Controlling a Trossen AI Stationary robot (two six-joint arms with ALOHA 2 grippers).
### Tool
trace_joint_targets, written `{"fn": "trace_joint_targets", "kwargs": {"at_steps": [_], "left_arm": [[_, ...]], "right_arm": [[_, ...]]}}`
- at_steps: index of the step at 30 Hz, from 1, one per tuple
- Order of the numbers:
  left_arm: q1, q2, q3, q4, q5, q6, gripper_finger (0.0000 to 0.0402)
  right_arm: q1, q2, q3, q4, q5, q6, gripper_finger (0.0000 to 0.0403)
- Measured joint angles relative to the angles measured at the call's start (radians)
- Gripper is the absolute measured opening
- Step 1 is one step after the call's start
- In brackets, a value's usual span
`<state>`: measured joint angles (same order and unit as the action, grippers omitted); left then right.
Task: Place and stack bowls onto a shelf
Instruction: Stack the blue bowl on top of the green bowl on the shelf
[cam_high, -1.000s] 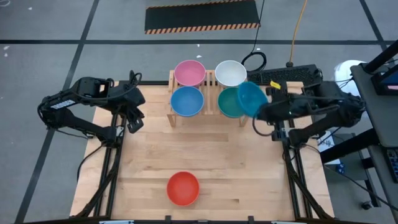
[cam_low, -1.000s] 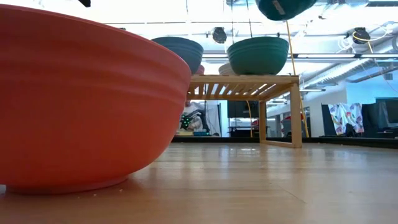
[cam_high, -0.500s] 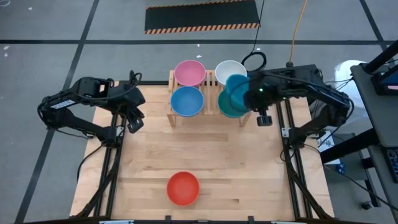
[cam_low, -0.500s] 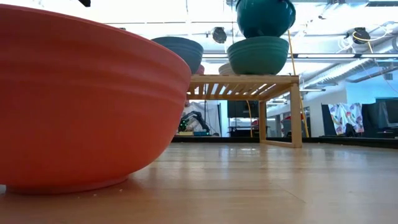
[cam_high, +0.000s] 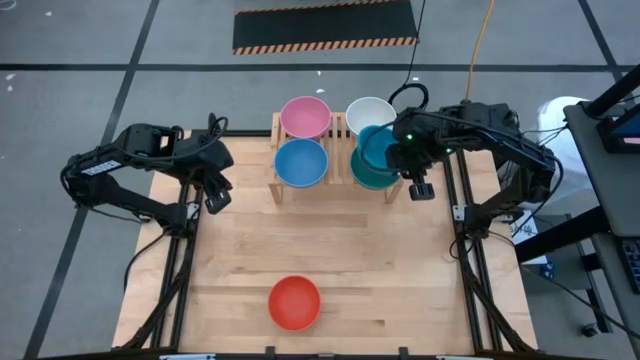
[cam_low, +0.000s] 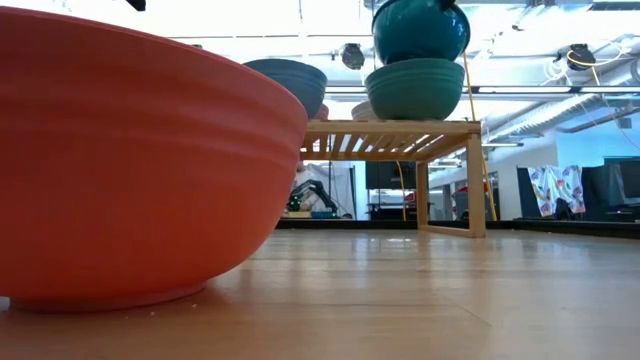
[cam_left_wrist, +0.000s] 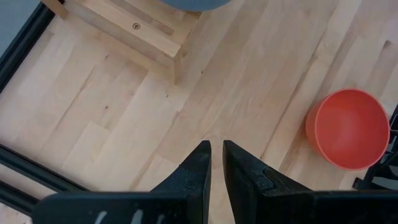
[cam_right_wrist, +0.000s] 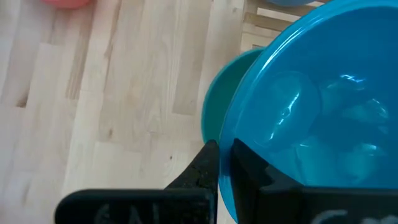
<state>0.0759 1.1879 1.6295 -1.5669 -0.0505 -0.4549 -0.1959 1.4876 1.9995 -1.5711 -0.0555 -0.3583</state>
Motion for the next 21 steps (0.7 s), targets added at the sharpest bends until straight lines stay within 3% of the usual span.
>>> {"fn": "trace_joint_targets", "kwargs": {"at_steps": [11, 21], "left_arm": [[0.000, 0.000, 0.000, 0.000, 0.000, -0.001, 0.0046], [0.000, 0.000, 0.000, 0.000, 0.005, -0.020, 0.0046]], "right_arm": [[-0.040, 0.001, 0.000, 0.000, -0.003, -0.023, 0.0005], [-0.045, 0.001, 0.000, 0.000, -0.103, -0.021, 0.0005]]}}
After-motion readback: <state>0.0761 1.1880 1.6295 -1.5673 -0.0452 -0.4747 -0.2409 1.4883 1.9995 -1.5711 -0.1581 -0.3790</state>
